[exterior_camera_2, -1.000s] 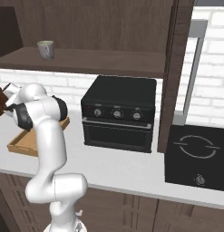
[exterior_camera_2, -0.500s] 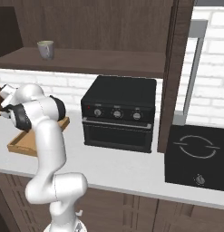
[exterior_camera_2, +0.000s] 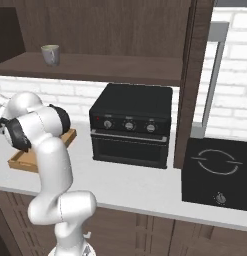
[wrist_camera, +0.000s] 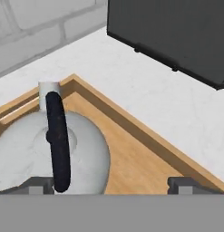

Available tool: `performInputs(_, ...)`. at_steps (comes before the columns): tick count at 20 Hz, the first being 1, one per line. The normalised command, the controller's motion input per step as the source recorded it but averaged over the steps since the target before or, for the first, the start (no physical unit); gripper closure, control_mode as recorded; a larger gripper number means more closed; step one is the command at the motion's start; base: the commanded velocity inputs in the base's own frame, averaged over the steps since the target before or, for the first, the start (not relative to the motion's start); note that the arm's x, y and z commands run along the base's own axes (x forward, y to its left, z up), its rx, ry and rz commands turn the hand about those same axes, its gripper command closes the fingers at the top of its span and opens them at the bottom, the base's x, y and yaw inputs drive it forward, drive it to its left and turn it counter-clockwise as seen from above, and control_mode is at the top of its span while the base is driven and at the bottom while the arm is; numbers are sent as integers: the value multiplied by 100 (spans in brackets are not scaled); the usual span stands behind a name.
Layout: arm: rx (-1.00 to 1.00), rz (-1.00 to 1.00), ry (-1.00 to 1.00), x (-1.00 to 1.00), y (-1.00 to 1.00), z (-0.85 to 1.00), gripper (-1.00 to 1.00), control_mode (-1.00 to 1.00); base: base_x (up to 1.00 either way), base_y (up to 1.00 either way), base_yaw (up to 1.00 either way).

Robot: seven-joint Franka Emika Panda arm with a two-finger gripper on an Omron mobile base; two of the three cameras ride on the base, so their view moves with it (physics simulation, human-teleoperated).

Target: Pick the kettle from the counter and place it on the tray. Then pick the mug from the cabinet and place it on the tray. Then close the cabinet doors.

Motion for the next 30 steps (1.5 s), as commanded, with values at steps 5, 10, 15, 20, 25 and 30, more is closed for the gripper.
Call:
performInputs(5,0,0,-4,-59,-66,45,-100,-100,0,0,0)
performInputs(10,1,0,0,-40,-73,56,-100,-100,0,0,0)
performInputs(15,0,0,0,-27,-68,68,-100,-100,0,0,0)
performInputs(20,0,1,0,-21,-68,66,-100,-100,0,0,0)
performInputs(25,0,4,0,-15,-65,63,-100,-100,0,0,0)
performInputs(30,-1,12,-4,-20,-66,51,-100,-100,0,0,0)
